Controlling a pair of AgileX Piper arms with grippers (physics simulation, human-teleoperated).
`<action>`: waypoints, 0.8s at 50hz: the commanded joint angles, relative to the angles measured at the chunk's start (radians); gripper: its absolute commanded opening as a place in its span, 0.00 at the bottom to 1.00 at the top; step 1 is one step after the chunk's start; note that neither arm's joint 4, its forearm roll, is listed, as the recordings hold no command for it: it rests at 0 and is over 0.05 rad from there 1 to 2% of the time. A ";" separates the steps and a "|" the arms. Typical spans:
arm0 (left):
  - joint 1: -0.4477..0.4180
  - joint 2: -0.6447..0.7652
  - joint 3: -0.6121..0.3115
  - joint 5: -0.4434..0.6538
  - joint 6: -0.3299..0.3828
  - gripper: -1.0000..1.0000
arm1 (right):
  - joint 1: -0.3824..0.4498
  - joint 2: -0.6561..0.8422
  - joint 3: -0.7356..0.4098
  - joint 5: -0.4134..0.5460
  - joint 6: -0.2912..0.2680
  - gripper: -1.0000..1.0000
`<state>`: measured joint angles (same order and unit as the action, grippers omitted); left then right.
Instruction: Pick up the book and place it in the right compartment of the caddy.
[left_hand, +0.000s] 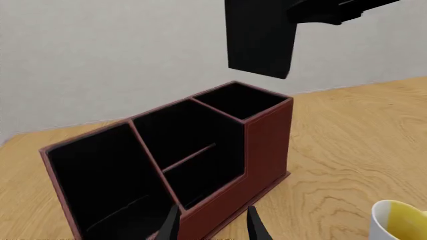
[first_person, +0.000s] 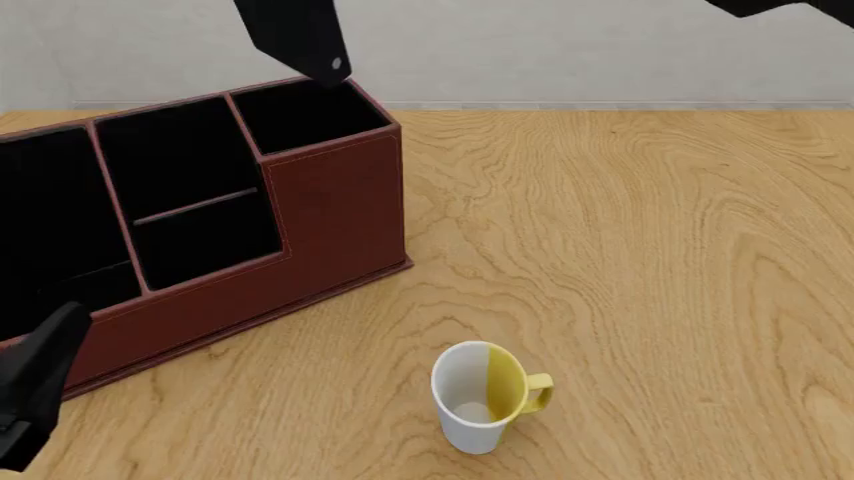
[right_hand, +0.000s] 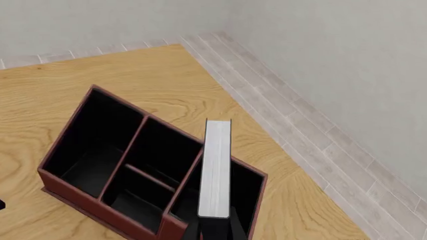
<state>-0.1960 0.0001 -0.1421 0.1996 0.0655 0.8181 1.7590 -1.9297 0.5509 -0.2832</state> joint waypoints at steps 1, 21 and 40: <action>0.011 0.000 0.022 -0.020 -0.001 1.00 | -0.015 0.054 -0.068 0.002 0.035 0.00; 0.020 0.000 0.025 -0.015 -0.001 1.00 | -0.032 0.112 -0.075 -0.029 0.054 0.00; 0.027 0.000 0.028 -0.016 0.002 1.00 | -0.029 0.132 -0.038 -0.072 0.089 0.00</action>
<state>-0.1723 0.0001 -0.1223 0.1899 0.0667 0.7870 1.8883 -1.9694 0.5034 -0.2321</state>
